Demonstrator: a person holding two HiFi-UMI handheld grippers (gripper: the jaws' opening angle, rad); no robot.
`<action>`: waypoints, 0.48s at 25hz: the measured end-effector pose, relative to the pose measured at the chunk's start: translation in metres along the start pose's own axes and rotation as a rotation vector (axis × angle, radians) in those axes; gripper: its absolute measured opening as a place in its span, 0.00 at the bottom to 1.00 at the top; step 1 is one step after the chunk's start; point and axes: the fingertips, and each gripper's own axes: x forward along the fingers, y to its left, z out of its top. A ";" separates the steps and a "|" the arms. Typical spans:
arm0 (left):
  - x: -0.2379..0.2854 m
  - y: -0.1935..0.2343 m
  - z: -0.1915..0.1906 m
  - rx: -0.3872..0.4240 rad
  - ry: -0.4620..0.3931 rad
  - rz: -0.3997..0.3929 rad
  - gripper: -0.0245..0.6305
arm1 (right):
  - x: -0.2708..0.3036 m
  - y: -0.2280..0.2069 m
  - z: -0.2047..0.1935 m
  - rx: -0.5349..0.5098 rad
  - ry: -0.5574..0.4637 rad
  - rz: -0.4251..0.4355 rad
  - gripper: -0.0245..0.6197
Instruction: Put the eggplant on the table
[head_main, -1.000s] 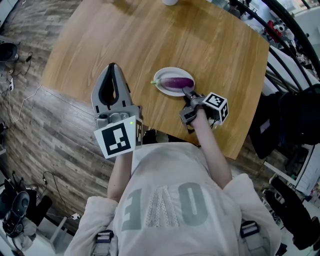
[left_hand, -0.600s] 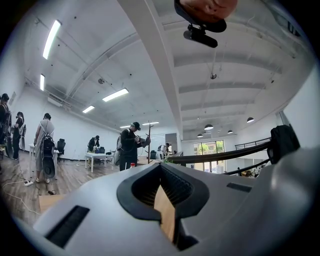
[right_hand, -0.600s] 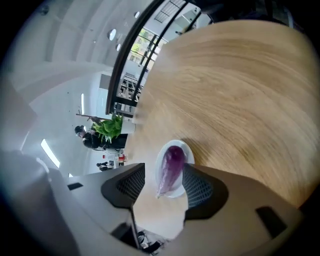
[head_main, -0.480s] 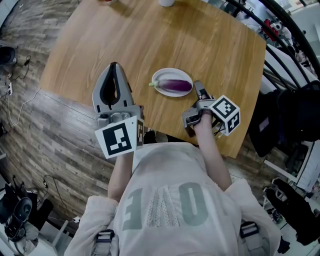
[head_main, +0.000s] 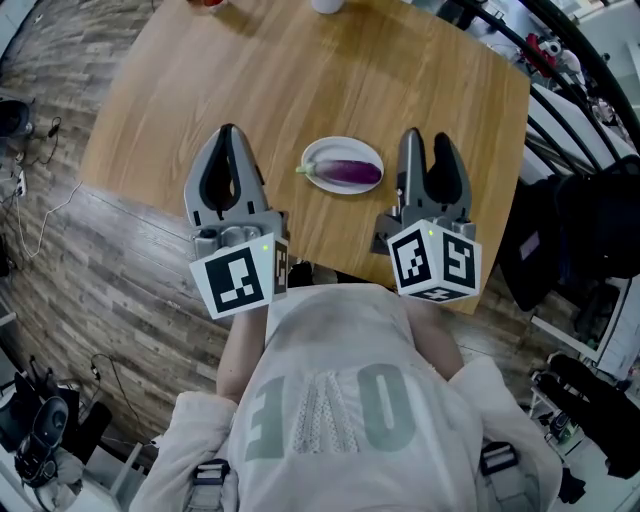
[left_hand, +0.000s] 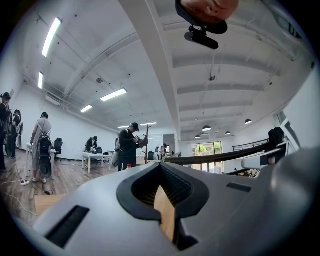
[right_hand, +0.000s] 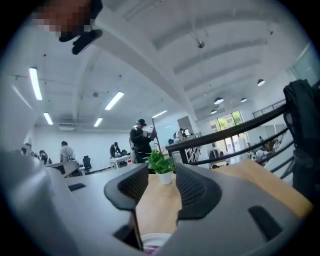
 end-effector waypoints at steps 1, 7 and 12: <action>0.000 -0.001 0.000 0.000 -0.001 -0.003 0.05 | 0.000 0.008 0.001 -0.041 -0.006 0.024 0.30; 0.002 -0.007 0.002 0.001 -0.002 -0.017 0.05 | -0.001 0.038 -0.002 -0.192 -0.002 0.143 0.08; 0.000 -0.007 0.002 0.001 0.000 -0.020 0.05 | -0.003 0.044 -0.004 -0.225 0.001 0.160 0.08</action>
